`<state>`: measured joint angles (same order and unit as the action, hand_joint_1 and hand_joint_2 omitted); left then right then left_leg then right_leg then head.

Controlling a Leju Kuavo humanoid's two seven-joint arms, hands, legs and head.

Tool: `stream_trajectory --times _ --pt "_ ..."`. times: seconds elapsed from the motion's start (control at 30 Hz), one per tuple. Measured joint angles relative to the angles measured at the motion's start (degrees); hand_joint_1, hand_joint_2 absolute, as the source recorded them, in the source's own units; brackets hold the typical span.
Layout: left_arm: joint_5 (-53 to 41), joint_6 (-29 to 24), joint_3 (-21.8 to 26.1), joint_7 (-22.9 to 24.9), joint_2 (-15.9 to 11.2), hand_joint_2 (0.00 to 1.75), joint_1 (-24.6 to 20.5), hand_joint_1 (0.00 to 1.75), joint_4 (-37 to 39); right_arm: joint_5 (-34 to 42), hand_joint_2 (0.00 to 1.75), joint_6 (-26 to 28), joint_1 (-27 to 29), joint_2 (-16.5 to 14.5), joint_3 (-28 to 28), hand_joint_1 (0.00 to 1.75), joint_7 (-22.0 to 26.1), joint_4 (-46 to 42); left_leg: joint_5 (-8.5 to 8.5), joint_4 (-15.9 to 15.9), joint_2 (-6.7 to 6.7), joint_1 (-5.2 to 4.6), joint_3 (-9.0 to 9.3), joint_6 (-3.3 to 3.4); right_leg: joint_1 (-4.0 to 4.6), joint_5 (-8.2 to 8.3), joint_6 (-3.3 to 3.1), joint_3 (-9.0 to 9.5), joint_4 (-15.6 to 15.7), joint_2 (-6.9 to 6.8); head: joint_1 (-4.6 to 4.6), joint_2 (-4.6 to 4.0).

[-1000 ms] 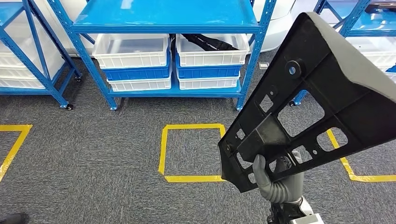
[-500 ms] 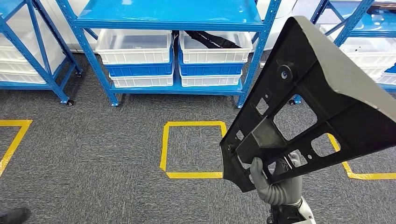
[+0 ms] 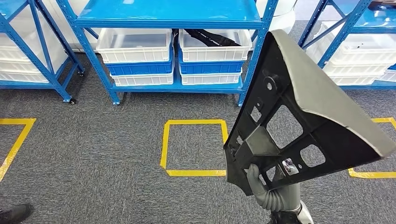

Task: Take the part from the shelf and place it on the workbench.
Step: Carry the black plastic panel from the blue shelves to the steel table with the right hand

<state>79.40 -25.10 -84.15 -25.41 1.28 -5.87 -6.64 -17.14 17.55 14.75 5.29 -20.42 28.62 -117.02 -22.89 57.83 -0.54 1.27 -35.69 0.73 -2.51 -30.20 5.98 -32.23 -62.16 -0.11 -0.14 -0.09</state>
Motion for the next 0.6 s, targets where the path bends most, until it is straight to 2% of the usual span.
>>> stream_trajectory --times 0.03,0.07,0.13,0.2,0.27,0.33,0.37,0.4,0.43,0.5,0.53,0.57,0.6 --pt "0.01 -0.01 0.00 0.00 -0.04 1.75 0.00 0.00 0.02 -0.01 1.75 0.02 0.05 0.03 0.00 1.75 0.02 -0.03 0.01 0.17 -0.08 0.01 -0.07 -0.53 -0.14 1.14 -0.02 1.38 2.89 0.09 0.00 0.00" --pt "0.02 -0.03 0.00 0.00 -0.08 1.75 0.00 0.00 0.04 -0.04 1.75 0.03 0.10 0.04 -0.01 1.75 0.04 -0.07 0.05 0.24 -0.14 -0.03 -0.10 -1.06 -0.08 1.73 -0.51 2.00 4.33 0.16 -0.03 0.00" --pt "0.03 -0.05 0.00 -0.01 -0.10 1.75 0.03 0.00 0.05 -0.21 1.75 0.09 0.25 0.12 0.02 1.75 0.06 -0.15 0.24 0.07 -0.20 0.06 -0.01 -1.91 0.33 2.09 -2.34 1.79 4.30 0.25 -0.14 0.00" --pt "0.03 -0.05 -0.01 -0.01 -0.09 1.75 0.09 0.00 0.05 -0.56 1.75 0.14 0.29 0.21 0.03 1.75 0.03 -0.18 -0.38 0.74 -0.06 0.40 -0.26 -2.41 0.52 2.41 -3.60 1.92 4.20 0.14 -0.21 0.00" --pt "0.03 -0.05 -0.02 -0.01 -0.06 1.75 0.12 0.00 0.04 -0.85 1.75 0.21 0.33 0.24 0.00 1.75 0.02 -0.20 -3.70 5.44 0.22 0.50 -2.10 -2.47 0.63 2.81 -4.39 1.97 4.24 -0.01 -0.37 0.00" --pt "0.03 -0.07 -0.02 0.00 -0.05 1.75 0.13 0.00 0.04 -0.95 1.75 0.42 0.45 0.27 -0.01 1.75 -0.01 -0.20 -7.98 13.62 0.33 0.35 -5.34 -2.33 1.14 2.98 -4.79 1.75 4.20 -0.22 -0.43 0.00" --pt "0.03 -0.09 -0.02 0.01 -0.05 1.75 0.17 0.00 0.04 -0.97 1.75 0.54 0.53 0.29 0.00 1.75 -0.02 -0.20 -9.02 16.58 0.33 0.25 -6.45 -2.18 1.42 2.98 -4.88 1.69 4.19 -0.33 -0.41 0.00" --pt "0.04 -0.11 -0.03 0.01 -0.06 1.75 0.20 0.00 0.04 -0.99 1.75 0.66 0.60 0.31 0.01 1.75 -0.04 -0.21 -9.01 17.57 0.34 0.12 -6.63 -1.92 1.68 2.97 -4.99 1.70 4.18 -0.44 -0.41 0.00" --pt "0.09 -0.13 -0.03 0.02 -0.07 1.75 0.23 0.00 0.04 -1.02 1.75 0.76 0.64 0.33 0.01 1.75 -0.04 -0.21 -7.93 16.09 0.35 -0.05 -5.68 -1.54 1.88 2.92 -5.06 1.76 4.18 -0.53 -0.41 0.00" --pt "0.17 -0.16 -0.03 0.02 -0.12 1.75 0.24 0.00 0.05 -1.12 1.75 0.91 0.66 0.37 0.01 1.75 -0.05 -0.25 -4.64 8.52 0.92 -0.63 -1.47 -0.51 2.12 2.78 -5.20 2.02 4.17 -0.75 -0.40 0.00" --pt "0.21 -0.16 -0.03 0.01 -0.15 1.75 0.19 0.00 0.06 -1.16 1.75 0.98 0.66 0.39 0.01 1.75 -0.04 -0.28 -3.58 5.01 1.33 -0.97 0.34 -0.11 2.33 2.68 -5.20 2.05 4.11 -0.88 -0.39 0.00" --pt "0.20 -0.17 -0.03 0.01 -0.17 1.75 0.13 0.00 0.05 -1.19 1.75 1.04 0.66 0.41 0.01 1.75 -0.04 -0.31 -3.06 2.69 1.68 -1.31 1.46 0.17 2.47 2.61 -5.16 2.00 4.06 -1.05 -0.34 0.00" --pt "0.20 -0.17 -0.04 0.01 -0.18 1.75 0.08 0.00 0.05 -1.21 1.75 1.07 0.69 0.44 0.01 1.75 -0.04 -0.32 -3.11 1.76 1.82 -1.58 1.79 0.28 2.55 2.57 -5.03 1.89 4.04 -1.24 -0.34 0.00"
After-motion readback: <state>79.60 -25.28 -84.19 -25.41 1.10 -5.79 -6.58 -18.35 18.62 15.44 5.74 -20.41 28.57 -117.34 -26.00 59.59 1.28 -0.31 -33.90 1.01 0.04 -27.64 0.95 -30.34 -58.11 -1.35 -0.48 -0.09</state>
